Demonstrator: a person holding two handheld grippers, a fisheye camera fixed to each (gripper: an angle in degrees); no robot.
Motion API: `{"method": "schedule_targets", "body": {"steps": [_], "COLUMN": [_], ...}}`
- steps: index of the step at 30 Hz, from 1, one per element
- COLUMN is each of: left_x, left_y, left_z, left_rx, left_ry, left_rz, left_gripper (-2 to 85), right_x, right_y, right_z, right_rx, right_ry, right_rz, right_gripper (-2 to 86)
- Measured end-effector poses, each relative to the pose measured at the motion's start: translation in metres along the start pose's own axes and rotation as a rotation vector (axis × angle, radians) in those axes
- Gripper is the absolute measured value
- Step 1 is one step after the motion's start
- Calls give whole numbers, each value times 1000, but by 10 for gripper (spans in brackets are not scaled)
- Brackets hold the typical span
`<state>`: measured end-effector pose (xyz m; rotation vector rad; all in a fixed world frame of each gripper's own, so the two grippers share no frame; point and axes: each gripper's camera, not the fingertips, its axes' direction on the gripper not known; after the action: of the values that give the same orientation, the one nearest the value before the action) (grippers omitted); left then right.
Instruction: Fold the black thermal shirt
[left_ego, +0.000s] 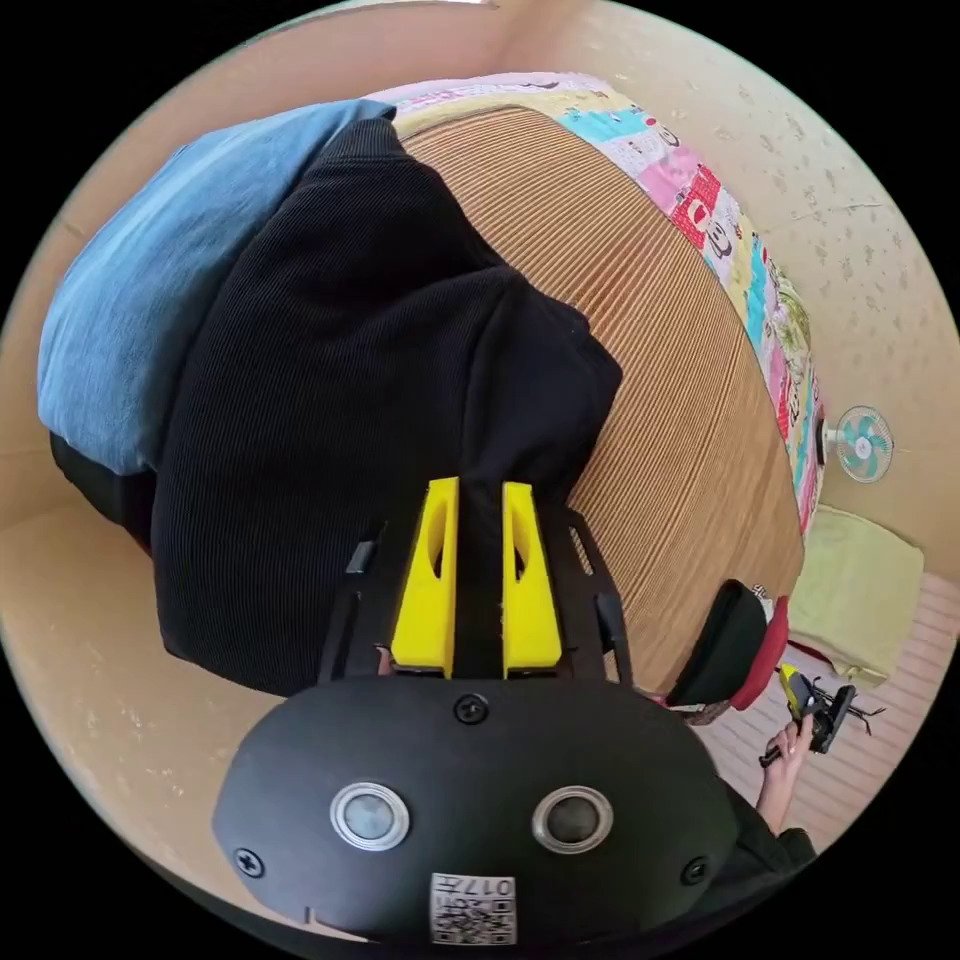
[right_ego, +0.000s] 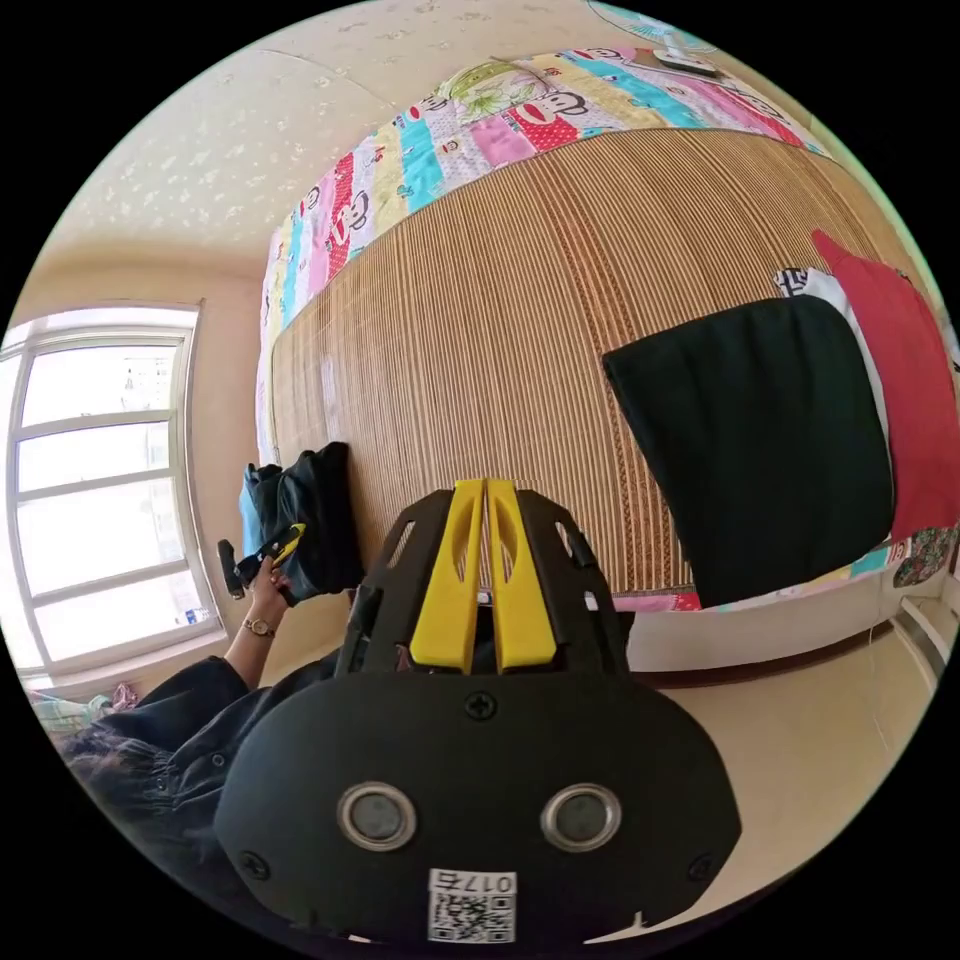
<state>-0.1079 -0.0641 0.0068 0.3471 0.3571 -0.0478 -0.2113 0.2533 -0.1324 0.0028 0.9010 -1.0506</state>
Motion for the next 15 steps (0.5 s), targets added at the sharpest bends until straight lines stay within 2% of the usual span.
{"method": "schedule_targets", "body": {"steps": [2,5,7,10,14,15], "left_x": [-8,-2,4,20,73,92], "left_y": [10,50,90,127,179,198], "left_z": [-25,-98,-163,-234,-298,-311], "left_rx": [14,106,161,217,306,337], "left_ry": [199,447,628,805,942,1033], "left_rz": [71,390,613,869,1221,1330], "left_gripper": [43,40,39,36,28,25], "right_x": [0,-2,-14,-50,-118,-138], "right_y": [1,0,-4,-12,-14,-12], "right_z": [-4,-16,-31,-47,-68,-78], "right_rx": [4,34,61,35,-14,-9], "right_ry": [-64,-269,-482,-679,-700,-688], "right_rz": [-16,-123,-257,-435,-663,-720], "right_gripper": [9,16,28,49,85,102]}}
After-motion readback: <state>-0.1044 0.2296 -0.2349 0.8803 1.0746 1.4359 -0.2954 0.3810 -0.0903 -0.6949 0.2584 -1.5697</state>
